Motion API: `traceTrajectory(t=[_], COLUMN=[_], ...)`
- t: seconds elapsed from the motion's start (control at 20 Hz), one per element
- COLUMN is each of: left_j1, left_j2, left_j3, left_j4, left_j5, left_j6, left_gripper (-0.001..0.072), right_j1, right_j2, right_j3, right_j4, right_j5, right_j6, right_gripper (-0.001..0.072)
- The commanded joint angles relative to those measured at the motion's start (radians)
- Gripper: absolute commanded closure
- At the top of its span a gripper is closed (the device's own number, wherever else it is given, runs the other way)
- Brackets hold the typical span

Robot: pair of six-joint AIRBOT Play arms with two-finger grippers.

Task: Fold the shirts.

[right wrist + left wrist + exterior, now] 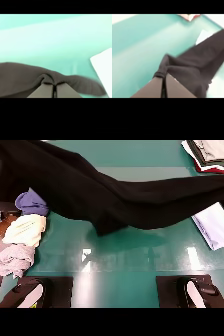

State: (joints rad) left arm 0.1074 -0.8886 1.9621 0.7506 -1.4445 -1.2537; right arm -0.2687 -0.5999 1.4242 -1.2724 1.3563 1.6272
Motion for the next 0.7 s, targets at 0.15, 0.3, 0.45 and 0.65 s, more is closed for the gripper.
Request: traceTrajectory(t=[0.15, 0.3, 0.45, 0.65], left_j1=[0.002, 0.002, 0.002, 0.002], left_j2=[0.024, 0.010, -0.027, -0.106], left_j3=[0.123, -0.117, -0.437, -0.809], left_j4=[-0.010, -0.008, 0.004, 0.017], left_j5=[0.025, -0.006, -0.010, 0.068], left_j6=[-0.031, -0.030, -0.027, 0.044], left_gripper=[0.0685, 0.0685, 0.0685, 0.0685], right_j1=[-0.051, -0.051, -0.026, 0.070], right_j2=[-0.139, -0.274, -0.406, -0.563], right_j3=[0.239, 0.222, 0.080, -0.144], right_j4=[-0.002, 0.061, 0.126, 0.119], right_j5=[0.220, 0.303, 0.298, 0.116], right_j6=[-0.013, -0.019, -0.066, -0.128], right_gripper=[0.0692, 0.0692, 0.0692, 0.0691])
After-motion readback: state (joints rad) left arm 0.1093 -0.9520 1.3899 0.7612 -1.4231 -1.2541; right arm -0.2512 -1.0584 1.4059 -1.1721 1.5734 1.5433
